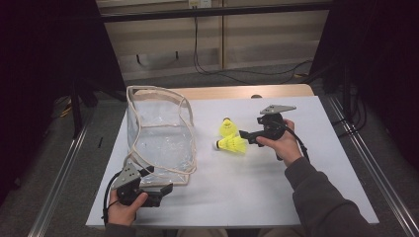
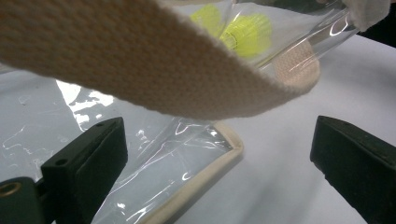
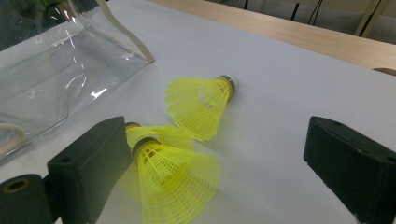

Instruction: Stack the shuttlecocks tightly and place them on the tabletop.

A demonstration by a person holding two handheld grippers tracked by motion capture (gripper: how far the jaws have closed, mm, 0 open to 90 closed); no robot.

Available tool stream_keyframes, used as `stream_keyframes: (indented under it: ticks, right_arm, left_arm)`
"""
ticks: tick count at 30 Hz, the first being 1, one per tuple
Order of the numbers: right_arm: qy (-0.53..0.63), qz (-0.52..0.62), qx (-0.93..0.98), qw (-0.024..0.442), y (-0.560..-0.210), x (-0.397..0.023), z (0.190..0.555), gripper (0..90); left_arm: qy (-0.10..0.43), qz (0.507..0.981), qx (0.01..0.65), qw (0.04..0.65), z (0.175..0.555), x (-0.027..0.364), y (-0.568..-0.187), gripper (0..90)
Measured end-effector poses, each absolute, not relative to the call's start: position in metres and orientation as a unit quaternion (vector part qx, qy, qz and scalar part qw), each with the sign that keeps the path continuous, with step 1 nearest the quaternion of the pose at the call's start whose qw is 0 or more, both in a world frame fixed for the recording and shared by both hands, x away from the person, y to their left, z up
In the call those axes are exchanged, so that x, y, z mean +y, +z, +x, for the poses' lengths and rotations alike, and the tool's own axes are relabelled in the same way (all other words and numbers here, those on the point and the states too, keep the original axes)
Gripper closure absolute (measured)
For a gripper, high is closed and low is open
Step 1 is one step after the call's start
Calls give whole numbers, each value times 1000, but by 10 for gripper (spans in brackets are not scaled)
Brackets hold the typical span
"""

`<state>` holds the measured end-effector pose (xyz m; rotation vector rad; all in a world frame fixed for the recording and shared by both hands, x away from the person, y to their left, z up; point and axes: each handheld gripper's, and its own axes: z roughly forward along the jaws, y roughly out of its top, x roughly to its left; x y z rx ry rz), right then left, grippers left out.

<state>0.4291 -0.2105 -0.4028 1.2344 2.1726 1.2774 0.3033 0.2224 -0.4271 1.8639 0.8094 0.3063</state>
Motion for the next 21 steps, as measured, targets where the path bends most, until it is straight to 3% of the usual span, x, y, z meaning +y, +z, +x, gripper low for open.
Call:
stream_keyframes:
  ticks: [21]
  right_arm:
    - [429, 430, 772, 187, -402, -192, 446, 93]
  left_arm:
    - [127, 776, 337, 518, 303, 223, -427, 39]
